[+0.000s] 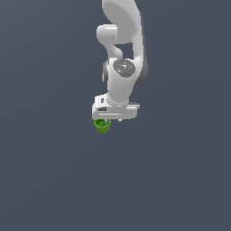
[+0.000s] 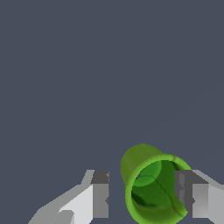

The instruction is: Pick up the object and move it to a goal position.

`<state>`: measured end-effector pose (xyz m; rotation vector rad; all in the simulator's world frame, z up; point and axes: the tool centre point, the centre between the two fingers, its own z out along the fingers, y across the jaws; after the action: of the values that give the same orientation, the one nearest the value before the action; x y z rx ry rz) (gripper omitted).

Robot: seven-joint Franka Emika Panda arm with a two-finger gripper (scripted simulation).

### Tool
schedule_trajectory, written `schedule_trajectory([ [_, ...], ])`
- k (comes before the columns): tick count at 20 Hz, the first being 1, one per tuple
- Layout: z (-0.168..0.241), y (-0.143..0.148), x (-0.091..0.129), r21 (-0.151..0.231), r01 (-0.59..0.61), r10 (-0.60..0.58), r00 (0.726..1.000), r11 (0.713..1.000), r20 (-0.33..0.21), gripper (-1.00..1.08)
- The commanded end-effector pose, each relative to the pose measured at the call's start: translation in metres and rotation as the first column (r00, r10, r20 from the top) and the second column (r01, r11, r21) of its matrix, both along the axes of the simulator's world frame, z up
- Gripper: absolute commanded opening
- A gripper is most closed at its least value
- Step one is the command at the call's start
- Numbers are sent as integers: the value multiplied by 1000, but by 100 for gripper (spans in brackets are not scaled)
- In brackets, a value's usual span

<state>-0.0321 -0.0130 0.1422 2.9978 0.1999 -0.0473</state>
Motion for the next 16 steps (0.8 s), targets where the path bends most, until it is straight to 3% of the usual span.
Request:
schedule_trajectory([
  [1,-8,-3,-11,-40,-49,49,999,998,-14,28],
  [8,-28,-8,-40,-128,-184,178,982,975,-58,28],
  [16,-39,-10,-59,-170,-272,260,961,947,-91,28],
])
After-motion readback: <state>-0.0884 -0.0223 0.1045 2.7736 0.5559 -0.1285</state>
